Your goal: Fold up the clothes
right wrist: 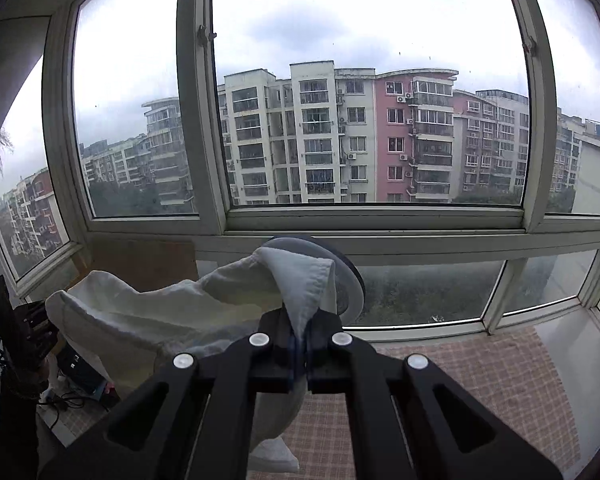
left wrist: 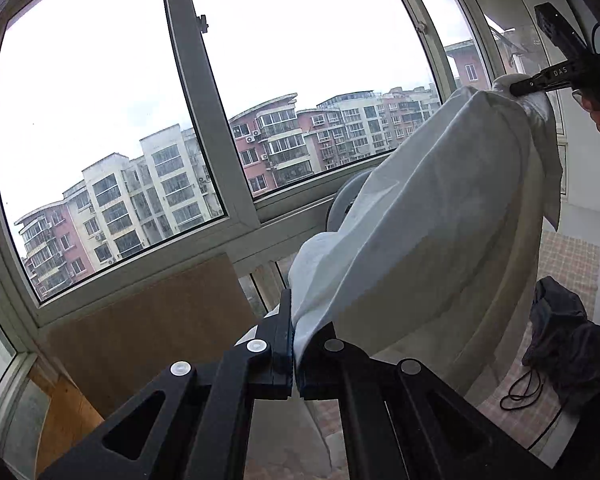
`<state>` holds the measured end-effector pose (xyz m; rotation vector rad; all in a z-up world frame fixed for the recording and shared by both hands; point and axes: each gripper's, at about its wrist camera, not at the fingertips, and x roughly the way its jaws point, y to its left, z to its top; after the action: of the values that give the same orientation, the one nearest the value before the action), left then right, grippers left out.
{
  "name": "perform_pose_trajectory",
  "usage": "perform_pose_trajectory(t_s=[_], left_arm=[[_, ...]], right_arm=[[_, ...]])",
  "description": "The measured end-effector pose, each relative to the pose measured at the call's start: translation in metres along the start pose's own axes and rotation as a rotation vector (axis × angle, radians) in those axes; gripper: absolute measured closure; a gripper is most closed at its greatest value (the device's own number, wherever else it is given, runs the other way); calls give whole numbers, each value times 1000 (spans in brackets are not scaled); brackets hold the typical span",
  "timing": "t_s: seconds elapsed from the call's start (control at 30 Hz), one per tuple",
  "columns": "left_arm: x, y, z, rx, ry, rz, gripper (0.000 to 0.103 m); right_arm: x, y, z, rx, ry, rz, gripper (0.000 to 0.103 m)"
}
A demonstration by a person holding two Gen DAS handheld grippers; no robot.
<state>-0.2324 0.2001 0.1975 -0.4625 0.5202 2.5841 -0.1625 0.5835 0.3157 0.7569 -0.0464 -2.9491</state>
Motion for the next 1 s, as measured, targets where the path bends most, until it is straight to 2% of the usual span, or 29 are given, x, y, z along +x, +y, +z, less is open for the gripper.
perform_pose_trajectory(t_s=[0.03, 0.07, 0.2, 0.23, 0.3, 0.37, 0.4, 0.47, 0.5, 0.53, 0.57, 0.6, 0.63, 0.67, 0.7, 0.8, 0.9, 1.0], left_arm=[[1, 4, -5, -37, 44, -26, 103], [-9, 6, -7, -60, 38, -31, 103], [-64, 11, -17, -108, -87, 8, 102], [-67, 12, -22, -130, -76, -8, 102], [-56, 7, -30, -117, 4, -9, 103], [-52, 2, -36, -97, 53, -1, 103], [-61, 1, -36, -106, 31, -5, 103], [-75, -2, -42, -110, -32, 21, 102], [-82, -4, -46, -110, -62, 36, 102], [-75, -7, -52, -104, -32, 43, 102], [-62, -9, -61, -94, 32, 45, 102], [-52, -9, -69, -95, 88, 58, 102], [-47, -5, -75, -107, 118, 60, 102], [-47, 1, -78, -125, 122, 46, 102], [-49, 7, -78, -143, 117, 37, 102], [-60, 16, -79, -118, 83, 121, 102], [-57, 21, -92, -128, 102, 104, 102], [-38, 13, -117, -97, 167, 116, 102]], right_arm=[[3, 3, 0, 13, 11, 49, 101], [-3, 5, 5, 32, -11, 91, 101], [-33, 15, 27, 76, -139, 196, 101], [-36, 17, 30, 89, -160, 216, 101], [-10, 41, 24, 5, -37, 139, 101], [-6, 59, 23, -28, 5, 166, 101], [-15, 65, 28, -28, -9, 205, 101], [-50, 66, 38, -18, -145, 269, 101], [-58, 67, 38, -14, -183, 293, 101], [-64, 68, 35, -11, -206, 315, 101], [-52, 73, 29, -33, -156, 280, 101], [-29, 80, 18, -72, -56, 208, 101], [-8, 85, 6, -101, 27, 164, 101], [4, 86, -5, -110, 75, 165, 101], [9, 85, -12, -101, 99, 204, 101], [-2, 79, -24, -41, 61, 334, 101], [3, 68, -49, 19, 81, 371, 101], [30, 54, -102, 58, 186, 383, 101]])
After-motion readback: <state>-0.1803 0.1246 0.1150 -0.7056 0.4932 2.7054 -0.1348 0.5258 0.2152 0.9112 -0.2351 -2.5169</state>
